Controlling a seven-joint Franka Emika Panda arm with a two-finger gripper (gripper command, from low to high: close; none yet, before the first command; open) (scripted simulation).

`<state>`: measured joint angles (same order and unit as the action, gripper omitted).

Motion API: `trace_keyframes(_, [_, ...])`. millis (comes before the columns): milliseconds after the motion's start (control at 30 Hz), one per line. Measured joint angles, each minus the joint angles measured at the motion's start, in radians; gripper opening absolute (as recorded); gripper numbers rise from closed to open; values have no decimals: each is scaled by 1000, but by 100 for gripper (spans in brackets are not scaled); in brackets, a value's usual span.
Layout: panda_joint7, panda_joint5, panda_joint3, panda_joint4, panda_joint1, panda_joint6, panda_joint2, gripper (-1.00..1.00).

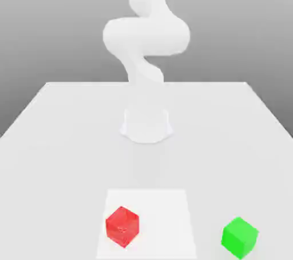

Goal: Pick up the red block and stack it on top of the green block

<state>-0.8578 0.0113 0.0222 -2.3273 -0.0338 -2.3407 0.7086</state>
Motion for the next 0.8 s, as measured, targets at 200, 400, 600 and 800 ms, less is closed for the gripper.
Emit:
trace_keyframes(200, [-144,31,46,-67,-75,-99,-224,0])
trace_keyframes(400, [-286,63,66,-131,-125,-196,-443,0])
trace_keyframes(600, [-407,68,60,-196,-154,-293,-659,0])
trace_keyframes(800, [-478,27,55,-246,-162,-406,-872,0])
